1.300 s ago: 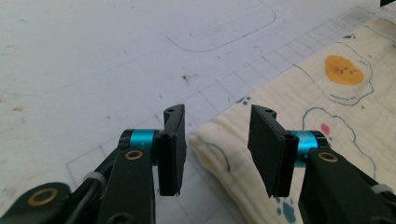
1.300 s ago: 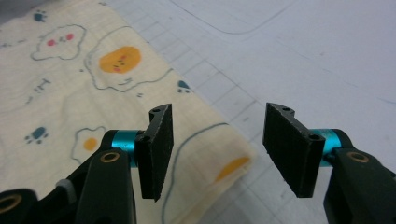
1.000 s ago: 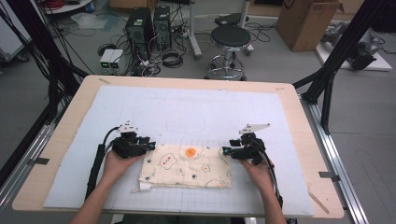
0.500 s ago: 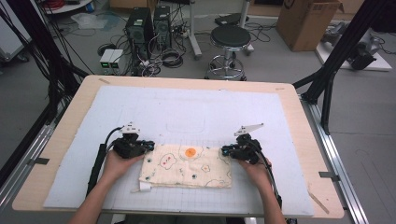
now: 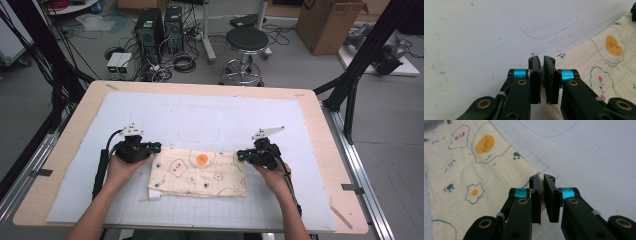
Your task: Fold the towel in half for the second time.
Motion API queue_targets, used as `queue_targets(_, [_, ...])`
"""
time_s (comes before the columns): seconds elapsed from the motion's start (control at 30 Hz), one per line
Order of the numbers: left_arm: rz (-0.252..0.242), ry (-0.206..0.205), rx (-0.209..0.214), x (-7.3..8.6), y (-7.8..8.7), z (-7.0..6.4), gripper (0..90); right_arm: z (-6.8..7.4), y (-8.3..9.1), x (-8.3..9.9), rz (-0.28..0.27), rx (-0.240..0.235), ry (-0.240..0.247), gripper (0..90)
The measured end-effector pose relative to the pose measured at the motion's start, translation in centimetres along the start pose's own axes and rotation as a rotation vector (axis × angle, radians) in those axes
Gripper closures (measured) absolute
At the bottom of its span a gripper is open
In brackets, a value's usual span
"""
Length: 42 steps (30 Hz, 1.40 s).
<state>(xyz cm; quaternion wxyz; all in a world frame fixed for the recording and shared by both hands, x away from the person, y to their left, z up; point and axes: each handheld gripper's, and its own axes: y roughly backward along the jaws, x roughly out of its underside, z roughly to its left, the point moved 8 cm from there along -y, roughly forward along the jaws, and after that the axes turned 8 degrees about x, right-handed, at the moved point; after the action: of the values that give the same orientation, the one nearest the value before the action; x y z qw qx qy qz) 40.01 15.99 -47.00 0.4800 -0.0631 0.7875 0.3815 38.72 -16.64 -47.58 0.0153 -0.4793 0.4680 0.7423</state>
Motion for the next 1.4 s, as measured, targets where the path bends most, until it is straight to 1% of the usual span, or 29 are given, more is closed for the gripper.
queue_targets(0.07, [-0.009,0.007,-0.015,-0.5,-0.2,0.3,84.1,-0.6,-0.1,-0.6,-0.013,0.003,-0.021,84.9])
queue_targets(0.1, [-0.026,0.014,-0.026,-0.9,-0.3,0.6,84.1,-0.9,-0.2,-0.9,-0.019,0.002,-0.028,84.9])
queue_targets(0.17, [-0.045,0.031,-0.045,-1.5,-0.3,1.2,84.0,-1.3,-0.4,-1.6,-0.026,-0.006,-0.060,84.9])
queue_targets(0.23, [-0.046,0.042,-0.064,-2.1,-0.5,1.9,84.1,-1.8,-0.5,-2.5,-0.032,-0.006,-0.081,84.9])
queue_targets(0.27, [-0.052,0.050,-0.072,-2.4,-0.6,2.2,84.1,-2.0,-0.6,-2.9,-0.035,-0.007,-0.080,84.9])
queue_targets(0.3, [-0.059,0.059,-0.079,-2.8,-0.7,2.5,84.1,-2.2,-0.7,-3.3,-0.031,-0.005,-0.092,84.9])
queue_targets(0.37, [-0.090,0.072,-0.088,-3.6,-0.7,2.9,84.1,-2.8,-1.0,-3.9,-0.026,-0.004,-0.112,84.9])
queue_targets(0.4, [-0.098,0.073,-0.098,-3.9,-0.8,3.2,84.1,-3.1,-1.2,-4.1,-0.018,-0.004,-0.124,84.9])
queue_targets(0.47, [-0.116,0.087,-0.116,-4.3,-1.2,3.7,84.1,-3.9,-1.7,-4.7,-0.025,-0.001,-0.156,84.9])
queue_targets(0.5, [-0.122,0.098,-0.120,-4.3,-1.4,4.0,84.1,-4.2,-1.9,-4.9,-0.024,-0.005,-0.168,84.9])
queue_targets(0.53, [-0.124,0.108,-0.124,-4.2,-1.6,4.2,84.1,-4.4,-2.1,-5.0,-0.019,0.004,-0.183,84.9])
queue_targets(0.6, [-0.113,0.109,-0.133,-3.9,-2.0,4.5,84.1,-4.7,-2.7,-5.2,0.001,0.019,-0.190,84.9])
queue_targets(0.63, [-0.092,0.114,-0.139,-3.5,-2.4,4.8,84.1,-4.8,-2.8,-5.2,0.007,0.019,-0.196,85.0])
queue_targets(0.7, [-0.079,0.121,-0.136,-3.1,-2.7,5.0,84.1,-5.2,-3.6,-5.0,0.012,0.027,-0.221,84.9])
queue_targets(0.77, [-0.081,0.120,-0.136,-3.1,-2.9,5.0,84.1,-5.4,-4.2,-4.5,0.031,0.025,-0.245,84.9])
queue_targets(0.83, [-0.079,0.111,-0.134,-3.0,-2.9,5.0,84.0,-5.6,-4.6,-4.1,0.040,0.016,-0.263,84.9])
queue_targets(0.87, [-0.074,0.108,-0.135,-3.0,-2.8,5.1,84.0,-5.6,-4.7,-4.1,0.034,0.010,-0.270,85.0])
queue_targets(0.93, [-0.077,0.114,-0.130,-3.0,-2.6,5.2,84.0,-5.5,-4.6,-4.2,0.026,0.000,-0.280,85.0])
queue_targets(1.03, [-0.082,0.100,-0.121,-3.2,-2.3,4.9,83.9,-5.2,-4.4,-4.5,0.008,0.002,-0.256,85.0])
queue_targets(1.07, [-0.078,0.098,-0.117,-3.1,-2.2,4.8,83.9,-5.1,-4.2,-4.6,0.010,-0.005,-0.259,85.0])
queue_targets(1.1, [-0.080,0.100,-0.112,-3.2,-2.2,4.7,83.9,-5.1,-4.1,-4.7,0.002,-0.007,-0.247,84.9])
queue_targets(1.2, [-0.081,0.105,-0.102,-3.2,-2.0,4.5,83.9,-4.8,-3.4,-4.8,0.000,-0.020,-0.243,84.9])
queue_targets(1.23, [-0.087,0.105,-0.100,-3.2,-1.9,4.3,83.9,-4.8,-3.3,-4.9,-0.008,-0.017,-0.232,84.9])
queue_targets(1.33, [-0.090,0.093,-0.094,-3.3,-1.8,3.9,84.0,-4.6,-2.7,-5.0,-0.021,-0.024,-0.222,84.9])
queue_targets(1.4, [-0.089,0.087,-0.093,-3.2,-1.6,3.7,84.0,-4.3,-2.4,-5.0,-0.015,-0.028,-0.219,84.9])
